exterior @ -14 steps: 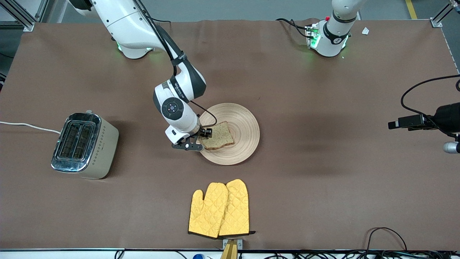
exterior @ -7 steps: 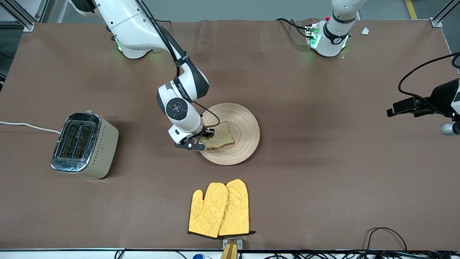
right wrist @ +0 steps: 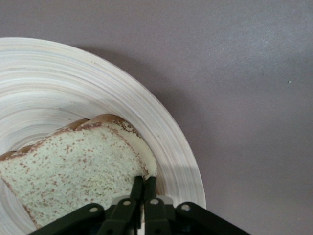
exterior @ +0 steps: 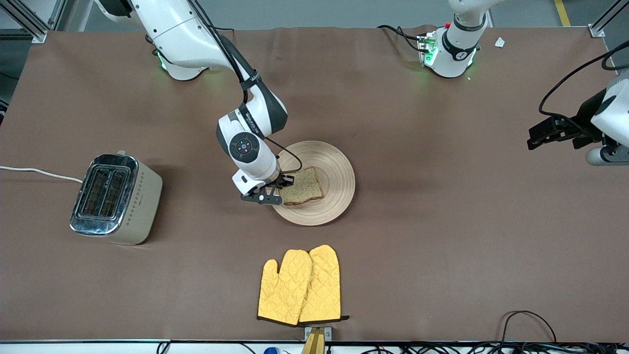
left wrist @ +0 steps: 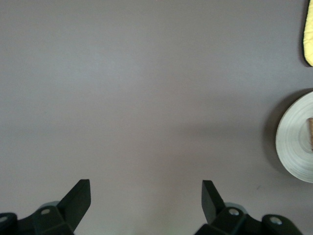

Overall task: Move plate and put bread in toaster
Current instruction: 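Lift the bread and carry it with the right gripper to the toaster, then lower the bread into the toaster slot with the right gripper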

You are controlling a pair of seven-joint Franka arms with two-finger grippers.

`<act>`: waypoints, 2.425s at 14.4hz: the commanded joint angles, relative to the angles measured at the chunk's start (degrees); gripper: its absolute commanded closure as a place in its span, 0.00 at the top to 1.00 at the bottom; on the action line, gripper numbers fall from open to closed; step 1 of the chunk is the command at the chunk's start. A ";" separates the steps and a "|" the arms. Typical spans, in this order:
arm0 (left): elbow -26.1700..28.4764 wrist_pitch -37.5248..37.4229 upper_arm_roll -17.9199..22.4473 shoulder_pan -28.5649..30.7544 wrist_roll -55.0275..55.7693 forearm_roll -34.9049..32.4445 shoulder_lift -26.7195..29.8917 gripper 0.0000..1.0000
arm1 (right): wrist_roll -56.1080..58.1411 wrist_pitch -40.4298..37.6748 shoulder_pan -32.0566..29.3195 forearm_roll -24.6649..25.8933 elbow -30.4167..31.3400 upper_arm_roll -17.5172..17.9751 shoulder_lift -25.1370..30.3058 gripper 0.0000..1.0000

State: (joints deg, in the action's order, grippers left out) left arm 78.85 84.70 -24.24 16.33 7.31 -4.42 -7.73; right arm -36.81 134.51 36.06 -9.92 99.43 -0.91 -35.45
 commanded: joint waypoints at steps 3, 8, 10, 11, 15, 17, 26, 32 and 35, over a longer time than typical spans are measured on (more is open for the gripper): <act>1.57 -4.09 15.70 -13.32 -5.63 -0.15 4.47 1.00 | -1.60 -10.09 -0.55 1.66 -7.20 -0.85 0.99 0.00; 8.76 -2.70 17.56 -16.68 -4.94 1.95 10.36 1.00 | -0.90 -29.91 -1.17 7.80 -18.30 -4.35 4.14 0.00; 9.83 -2.52 17.57 -16.33 -4.85 3.63 11.24 1.00 | 6.70 -31.23 -4.23 8.25 -18.04 -4.98 6.78 0.00; 10.18 -2.52 17.56 -16.07 -4.77 3.72 11.42 1.00 | 11.71 -33.15 -6.51 8.43 -18.04 -5.06 8.01 0.00; 10.27 -1.03 17.30 -15.71 -4.85 4.07 10.98 1.00 | 26.68 -40.01 -14.78 12.19 -17.78 -5.07 13.38 0.00; 10.36 -0.94 16.86 -16.06 -4.85 3.98 11.33 1.00 | 27.49 -43.35 -15.50 17.28 -17.86 -5.07 15.22 0.00; 10.62 0.82 15.54 -15.63 -4.06 4.16 11.25 1.00 | 15.12 -49.60 -15.67 38.56 -17.86 -6.56 16.02 0.00; 11.06 1.96 15.63 -15.27 -4.06 4.33 11.16 1.00 | 5.17 -51.28 -15.50 52.26 -14.19 -6.38 15.76 0.01; 11.15 1.87 15.72 -15.27 -4.06 4.33 11.07 1.00 | 4.64 -48.74 -15.67 57.19 -11.38 -6.38 15.67 0.01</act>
State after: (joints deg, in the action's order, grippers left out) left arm 88.66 85.71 -8.46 0.58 2.79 -0.93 2.11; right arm -30.24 83.94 20.53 43.44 84.61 -7.72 -20.77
